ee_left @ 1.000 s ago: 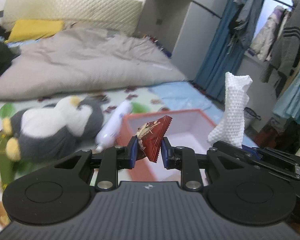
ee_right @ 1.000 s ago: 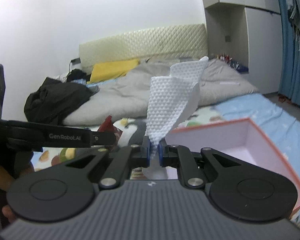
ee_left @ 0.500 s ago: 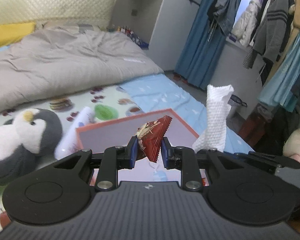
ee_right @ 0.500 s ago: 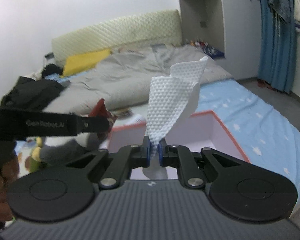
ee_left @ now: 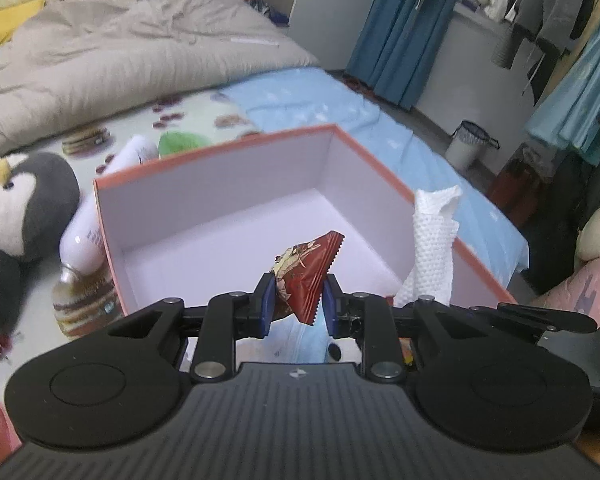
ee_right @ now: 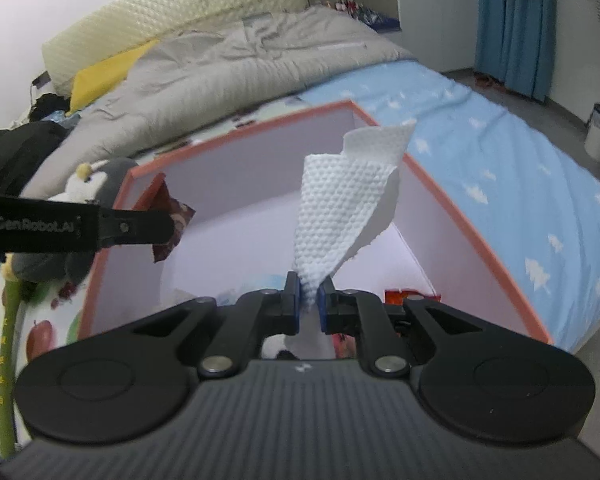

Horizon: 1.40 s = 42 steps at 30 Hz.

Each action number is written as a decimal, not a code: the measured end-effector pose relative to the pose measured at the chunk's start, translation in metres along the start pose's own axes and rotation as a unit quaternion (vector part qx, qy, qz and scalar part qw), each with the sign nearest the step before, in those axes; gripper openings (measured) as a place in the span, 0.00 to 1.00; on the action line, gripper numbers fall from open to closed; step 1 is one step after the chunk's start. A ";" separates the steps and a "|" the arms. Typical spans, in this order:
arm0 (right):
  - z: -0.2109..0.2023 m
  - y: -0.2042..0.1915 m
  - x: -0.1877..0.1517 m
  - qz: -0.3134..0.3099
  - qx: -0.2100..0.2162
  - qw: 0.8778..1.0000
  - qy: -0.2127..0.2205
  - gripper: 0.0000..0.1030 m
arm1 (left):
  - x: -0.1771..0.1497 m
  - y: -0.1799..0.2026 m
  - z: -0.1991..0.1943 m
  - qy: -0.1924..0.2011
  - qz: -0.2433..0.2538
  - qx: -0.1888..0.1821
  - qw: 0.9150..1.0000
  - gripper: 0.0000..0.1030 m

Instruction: Organize soft objects

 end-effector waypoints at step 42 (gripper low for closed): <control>-0.205 -0.040 0.014 -0.030 0.036 0.984 0.173 0.59 | -0.016 0.044 -0.224 0.142 0.029 0.001 0.989 0.51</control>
Point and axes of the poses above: each gripper's, at about its wrist camera, not at the fingertips, and z roughly the way its jaws point, y to its right, x to its top, the point moved 8 cm from there along z, roughly the way its jaws point, and after that the axes turned 4 degrees about z, right-handed, at the moved point
